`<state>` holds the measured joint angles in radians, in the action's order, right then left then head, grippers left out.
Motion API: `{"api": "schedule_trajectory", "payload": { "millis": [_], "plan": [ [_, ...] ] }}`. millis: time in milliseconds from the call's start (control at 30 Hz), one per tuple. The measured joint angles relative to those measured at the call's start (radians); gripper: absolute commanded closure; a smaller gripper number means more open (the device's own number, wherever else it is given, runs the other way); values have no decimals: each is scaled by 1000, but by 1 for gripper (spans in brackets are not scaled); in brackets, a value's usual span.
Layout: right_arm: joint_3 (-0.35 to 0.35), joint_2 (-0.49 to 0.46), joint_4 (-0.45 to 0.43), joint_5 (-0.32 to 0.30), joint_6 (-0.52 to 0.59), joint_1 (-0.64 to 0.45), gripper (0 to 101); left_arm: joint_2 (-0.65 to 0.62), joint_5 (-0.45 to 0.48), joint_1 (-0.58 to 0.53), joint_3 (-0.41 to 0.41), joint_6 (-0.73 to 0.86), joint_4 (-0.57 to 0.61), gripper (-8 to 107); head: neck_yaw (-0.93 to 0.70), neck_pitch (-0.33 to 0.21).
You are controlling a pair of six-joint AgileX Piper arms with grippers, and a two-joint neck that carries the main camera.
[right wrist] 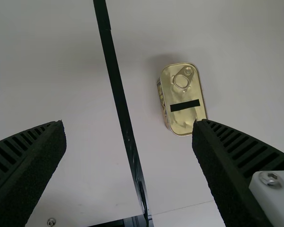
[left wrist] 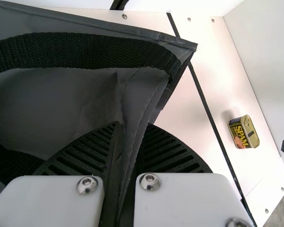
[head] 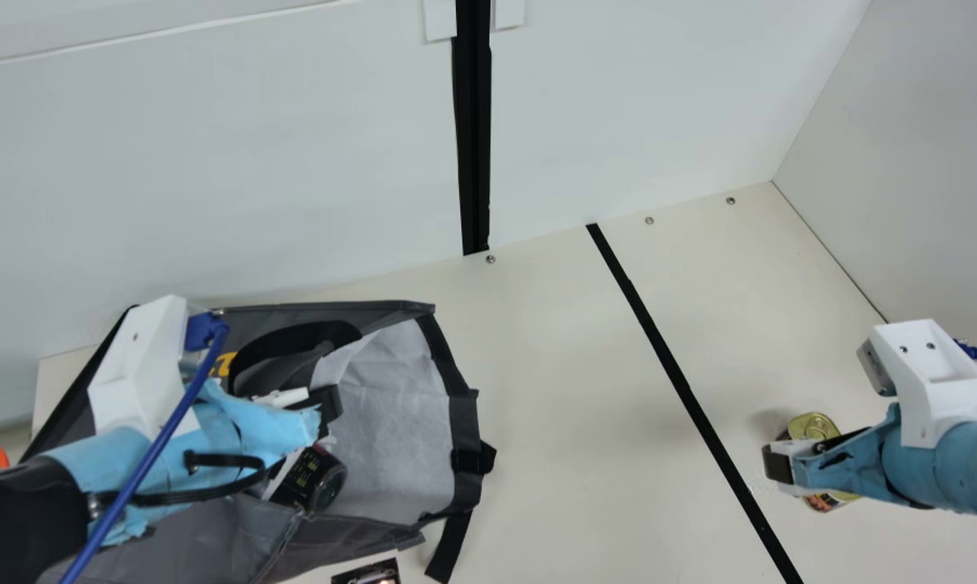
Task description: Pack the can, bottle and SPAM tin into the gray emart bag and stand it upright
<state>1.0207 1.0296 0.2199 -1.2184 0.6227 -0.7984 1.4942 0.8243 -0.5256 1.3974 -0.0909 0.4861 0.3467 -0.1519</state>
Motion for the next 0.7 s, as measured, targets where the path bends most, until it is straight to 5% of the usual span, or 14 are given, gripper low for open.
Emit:
{"api": "schedule_trajectory", "payload": {
  "millis": [700],
  "plan": [
    [-1,133,81,0,298,-202,6,0,0,0,0,0,0,107,2,0]
  ]
}}
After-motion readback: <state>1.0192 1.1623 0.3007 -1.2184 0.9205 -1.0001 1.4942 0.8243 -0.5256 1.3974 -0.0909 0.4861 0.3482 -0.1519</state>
